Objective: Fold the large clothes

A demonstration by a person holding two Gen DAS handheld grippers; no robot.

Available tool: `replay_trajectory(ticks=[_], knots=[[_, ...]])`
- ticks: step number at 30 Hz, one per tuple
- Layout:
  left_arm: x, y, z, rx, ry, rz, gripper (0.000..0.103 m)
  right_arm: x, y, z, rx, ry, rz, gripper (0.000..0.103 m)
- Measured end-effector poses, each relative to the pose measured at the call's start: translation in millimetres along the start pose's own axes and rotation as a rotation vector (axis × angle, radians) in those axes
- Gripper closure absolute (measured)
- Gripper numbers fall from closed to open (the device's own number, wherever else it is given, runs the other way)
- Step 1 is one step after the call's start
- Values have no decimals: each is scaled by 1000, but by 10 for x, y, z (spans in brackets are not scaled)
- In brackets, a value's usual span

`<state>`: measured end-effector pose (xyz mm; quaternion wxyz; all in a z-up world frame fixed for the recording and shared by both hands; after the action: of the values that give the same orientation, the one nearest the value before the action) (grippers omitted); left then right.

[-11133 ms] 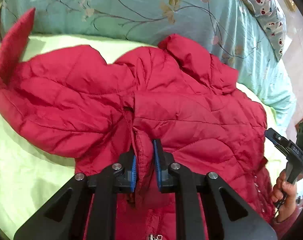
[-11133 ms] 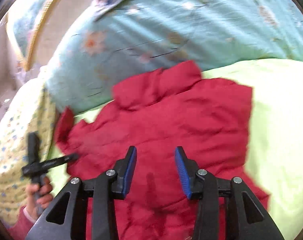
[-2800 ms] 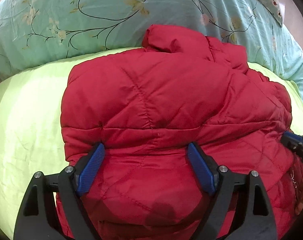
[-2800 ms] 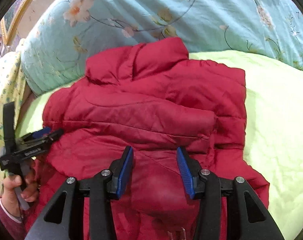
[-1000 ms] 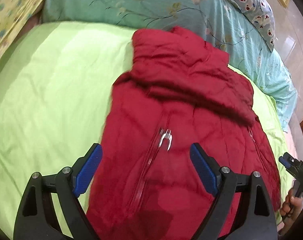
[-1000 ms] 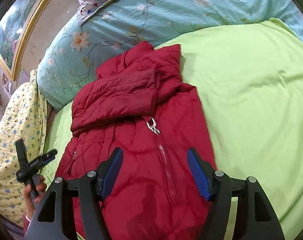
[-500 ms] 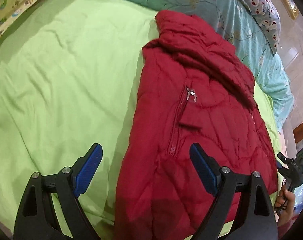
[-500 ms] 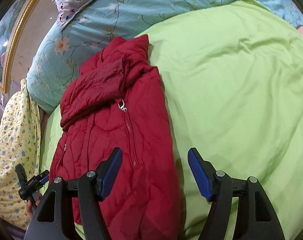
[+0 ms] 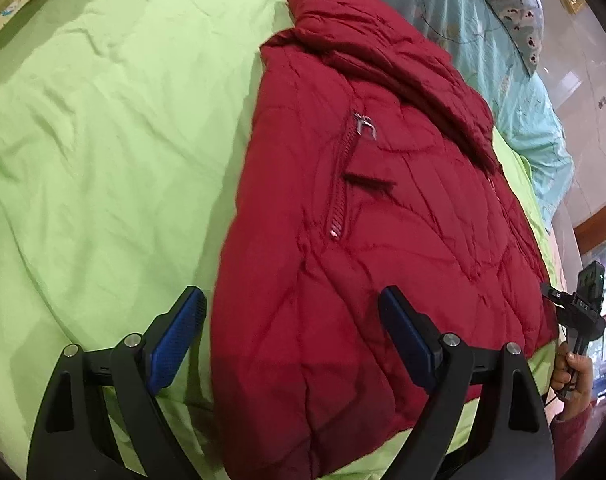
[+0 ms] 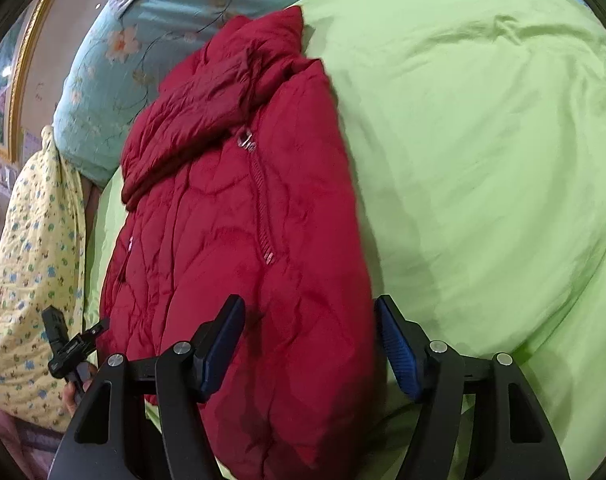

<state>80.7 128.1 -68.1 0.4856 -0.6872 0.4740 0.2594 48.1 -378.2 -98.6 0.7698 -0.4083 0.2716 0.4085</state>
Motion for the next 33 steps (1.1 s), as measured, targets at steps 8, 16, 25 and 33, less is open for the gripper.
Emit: replay_trajectory(ticks=[8,16,25,33], knots=[[68,118,-158,51,64,46,14,34,93,49,-36,-24,39,48],[-16,164,-265,102,93,30,68,26,147,152,-76,-81,38,69],[-374,196,-242,99,144,-47,84,-224,224,313,-119,-149,-20,78],[-927,-30,-391,109,247,-165,86,-655,176,526,-161,-294,-84,81]])
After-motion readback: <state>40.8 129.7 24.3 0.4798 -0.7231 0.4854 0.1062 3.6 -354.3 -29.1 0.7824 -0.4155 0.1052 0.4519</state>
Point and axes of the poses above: each gripper's, at about its wrist camera, not at the fingertips, and x roughly the way its jaws point, z to its left, y to its underside, the point moved 3 cm from there along x, roughly the way its jaws point
